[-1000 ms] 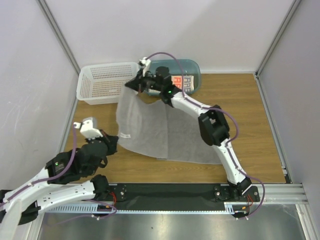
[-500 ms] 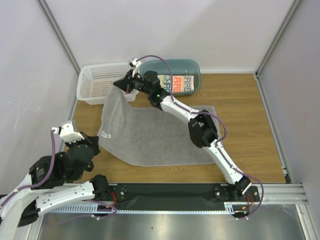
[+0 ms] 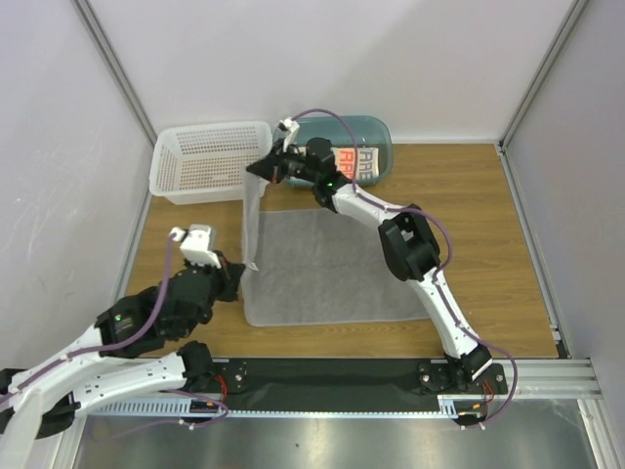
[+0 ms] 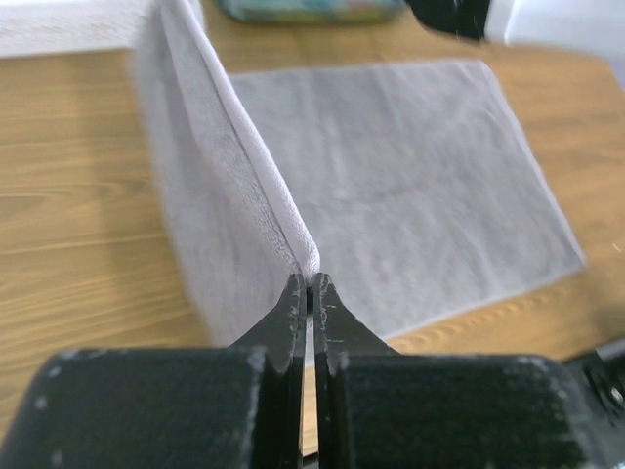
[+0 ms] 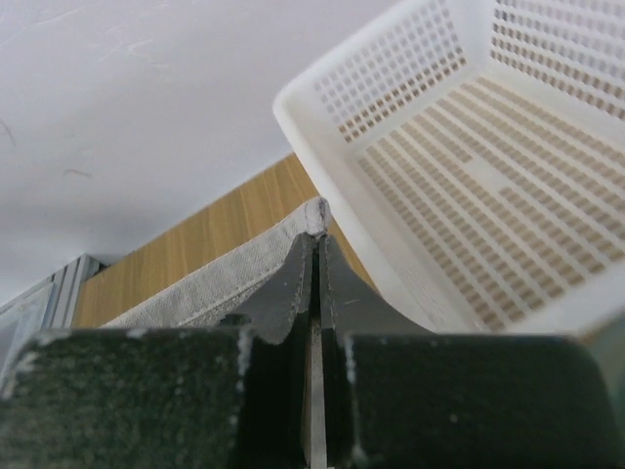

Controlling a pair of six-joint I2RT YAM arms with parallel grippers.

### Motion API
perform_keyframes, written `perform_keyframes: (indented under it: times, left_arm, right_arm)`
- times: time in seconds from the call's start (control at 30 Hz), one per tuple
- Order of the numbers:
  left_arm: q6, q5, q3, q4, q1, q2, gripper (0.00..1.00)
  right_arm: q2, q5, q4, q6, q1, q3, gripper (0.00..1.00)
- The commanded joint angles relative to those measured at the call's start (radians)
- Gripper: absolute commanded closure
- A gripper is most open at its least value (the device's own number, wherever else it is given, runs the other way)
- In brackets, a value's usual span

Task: Fold and stack the towels
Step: Fold the towel

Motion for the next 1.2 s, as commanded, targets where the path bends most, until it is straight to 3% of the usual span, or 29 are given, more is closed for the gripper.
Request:
perform_keyframes:
  times: [0.0, 0.13, 0.3, 0.6, 1.0, 1.17]
  left_arm:
    - [0.004, 0.162, -0.072, 0.185, -0.012, 0.011, 1.00]
    - [0.004, 0.199, -0.115, 0.312, -0.067, 0.051, 1.00]
    - [0.014, 0.190, -0.063, 0.382, -0.156, 0.246, 0.99]
    - [0.046, 0.279, -0.036, 0.569, -0.184, 0.519, 1.00]
    - [0.084, 0.377, 0.154, 0.704, -0.202, 0.855, 1.00]
    - [0.107, 0.406, 0.248, 0.721, -0.205, 0.941, 1.00]
  right_arm:
    - [-0.155, -0.092, 0.076, -0.006, -0.067, -0.094, 1.00]
    - [-0.267, -0.137, 0.112, -0.035, -0.123, -0.276, 1.00]
    - [-0.402, -0.183, 0.157, -0.069, -0.221, -0.520, 1.00]
    - [-0.512, -0.342, 0.283, -0.060, -0.411, -0.813, 1.00]
    - [-0.548, -0.439, 0.278, -0.098, -0.611, -0.936, 1.00]
    - [-0.583, -0.459, 0.163, -0.171, -0.623, -0.920, 1.00]
